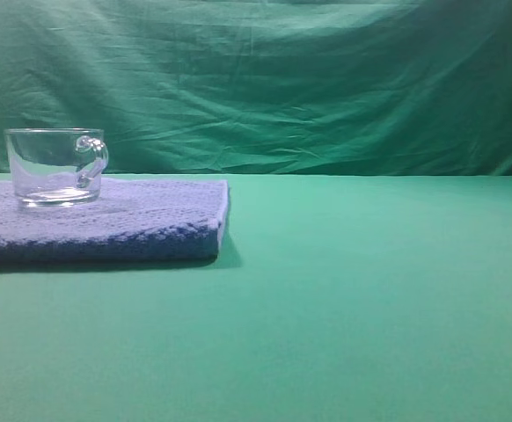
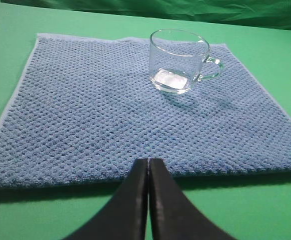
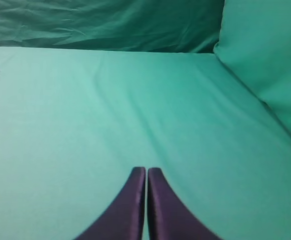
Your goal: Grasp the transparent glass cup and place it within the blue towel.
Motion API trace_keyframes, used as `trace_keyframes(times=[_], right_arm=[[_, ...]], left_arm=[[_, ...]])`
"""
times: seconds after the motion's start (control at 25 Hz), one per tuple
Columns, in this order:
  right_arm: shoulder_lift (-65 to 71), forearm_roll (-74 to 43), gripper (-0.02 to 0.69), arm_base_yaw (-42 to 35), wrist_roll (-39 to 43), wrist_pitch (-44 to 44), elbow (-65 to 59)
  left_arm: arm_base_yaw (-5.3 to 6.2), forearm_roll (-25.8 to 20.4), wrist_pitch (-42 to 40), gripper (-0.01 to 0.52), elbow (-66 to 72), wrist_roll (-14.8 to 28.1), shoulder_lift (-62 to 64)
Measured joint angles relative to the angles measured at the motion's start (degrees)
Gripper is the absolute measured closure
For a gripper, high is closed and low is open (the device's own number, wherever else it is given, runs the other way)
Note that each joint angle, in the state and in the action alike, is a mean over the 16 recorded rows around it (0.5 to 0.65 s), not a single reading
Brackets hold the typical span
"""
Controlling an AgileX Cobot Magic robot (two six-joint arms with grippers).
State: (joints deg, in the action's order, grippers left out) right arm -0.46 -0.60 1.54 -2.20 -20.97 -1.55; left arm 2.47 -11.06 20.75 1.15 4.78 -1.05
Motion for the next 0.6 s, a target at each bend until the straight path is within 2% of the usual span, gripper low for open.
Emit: trace_keyframes(times=[0.6], right_arm=[[0.0,-0.07,0.665,0.0,-0.03,-0.51,-0.01]], left_arm=[[0.0,0.0,0.0,0.514,0.0,0.0,0.0]])
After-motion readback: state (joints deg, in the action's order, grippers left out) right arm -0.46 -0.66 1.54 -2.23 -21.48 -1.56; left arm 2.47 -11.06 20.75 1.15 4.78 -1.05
